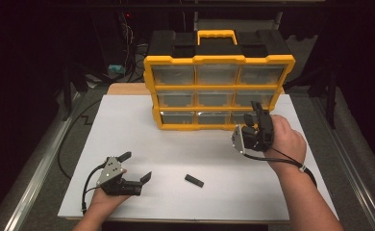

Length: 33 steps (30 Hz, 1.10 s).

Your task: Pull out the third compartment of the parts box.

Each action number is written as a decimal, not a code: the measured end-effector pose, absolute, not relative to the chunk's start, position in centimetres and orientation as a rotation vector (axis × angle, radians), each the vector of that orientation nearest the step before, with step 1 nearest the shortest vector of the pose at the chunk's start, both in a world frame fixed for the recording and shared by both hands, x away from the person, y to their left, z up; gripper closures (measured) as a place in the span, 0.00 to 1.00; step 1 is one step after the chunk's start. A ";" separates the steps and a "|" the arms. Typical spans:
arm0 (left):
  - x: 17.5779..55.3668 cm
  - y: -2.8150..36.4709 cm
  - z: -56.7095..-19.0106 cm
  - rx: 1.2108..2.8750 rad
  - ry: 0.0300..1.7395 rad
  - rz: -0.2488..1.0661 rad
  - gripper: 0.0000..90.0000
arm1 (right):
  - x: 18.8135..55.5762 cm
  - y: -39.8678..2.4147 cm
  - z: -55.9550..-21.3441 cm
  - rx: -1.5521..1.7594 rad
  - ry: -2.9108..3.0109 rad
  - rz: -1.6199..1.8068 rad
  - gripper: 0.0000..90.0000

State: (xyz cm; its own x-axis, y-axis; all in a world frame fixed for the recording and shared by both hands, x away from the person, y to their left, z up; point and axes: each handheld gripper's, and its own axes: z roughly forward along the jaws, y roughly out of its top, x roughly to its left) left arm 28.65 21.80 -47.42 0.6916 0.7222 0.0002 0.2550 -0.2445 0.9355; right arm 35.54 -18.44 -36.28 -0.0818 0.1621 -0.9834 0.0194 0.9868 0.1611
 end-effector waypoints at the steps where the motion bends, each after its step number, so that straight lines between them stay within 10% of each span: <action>1: 28.7 21.8 -47.4 1.811 0.773 0.535 0.00 | 35.6 -18.4 -36.0 0.132 1.648 0.120 0.49; 33: 28.6 21.8 -47.4 1.817 0.768 0.525 0.00 | 37.6 -18.3 -30.5 0.132 1.544 0.103 0.65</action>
State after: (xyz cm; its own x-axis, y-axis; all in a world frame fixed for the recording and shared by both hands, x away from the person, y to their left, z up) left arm 28.56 21.82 -47.40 0.6983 0.7158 -0.0024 0.2572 -0.2477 0.9341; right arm 37.57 -18.34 -30.50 0.0249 0.1495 -0.9885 0.0169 0.9886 0.1499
